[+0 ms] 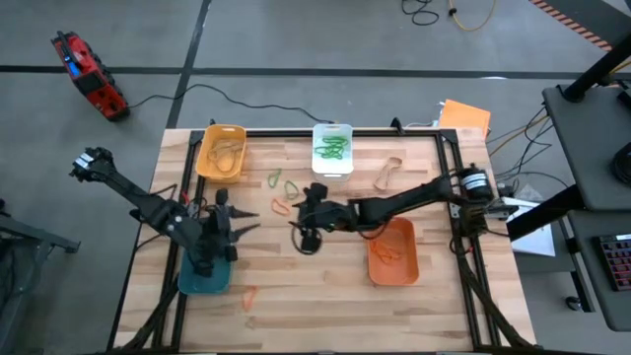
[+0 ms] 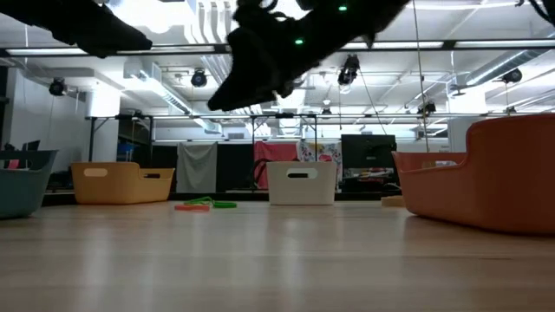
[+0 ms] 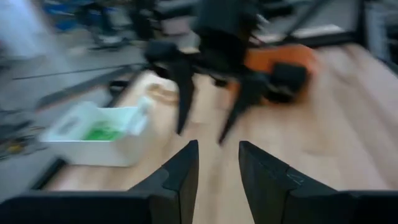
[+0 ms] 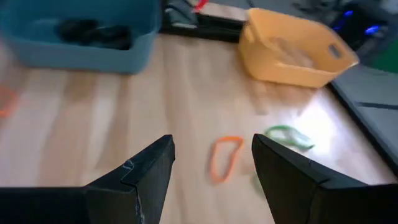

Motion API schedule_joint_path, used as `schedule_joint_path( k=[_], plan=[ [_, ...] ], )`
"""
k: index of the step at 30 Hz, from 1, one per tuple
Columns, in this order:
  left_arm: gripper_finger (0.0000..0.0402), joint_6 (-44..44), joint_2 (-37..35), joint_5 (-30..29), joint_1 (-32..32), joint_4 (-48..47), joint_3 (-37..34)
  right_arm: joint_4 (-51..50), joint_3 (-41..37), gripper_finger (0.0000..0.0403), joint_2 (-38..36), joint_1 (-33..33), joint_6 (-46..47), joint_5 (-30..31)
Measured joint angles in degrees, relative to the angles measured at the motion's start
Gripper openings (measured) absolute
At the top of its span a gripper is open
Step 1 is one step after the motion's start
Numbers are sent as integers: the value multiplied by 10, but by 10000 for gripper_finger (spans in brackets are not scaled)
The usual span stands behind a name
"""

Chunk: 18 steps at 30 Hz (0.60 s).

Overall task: Sort rubber bands into baskets
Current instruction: Put the orange rubber band into the orange bin

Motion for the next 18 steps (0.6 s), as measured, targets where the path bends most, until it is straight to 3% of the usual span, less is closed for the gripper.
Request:
schedule_joint_path(
  k=[4,8,18],
  plan=[
    [99,-4,-33,-89,0,-22,7,-37,57,215,43,-7,-1,3],
    [99,8,-59,-141,0,-60,20,-45,89,215,75,-11,19,0],
    [99,9,-54,-152,0,-80,19,-70,181,214,191,-38,66,0]
  ],
)
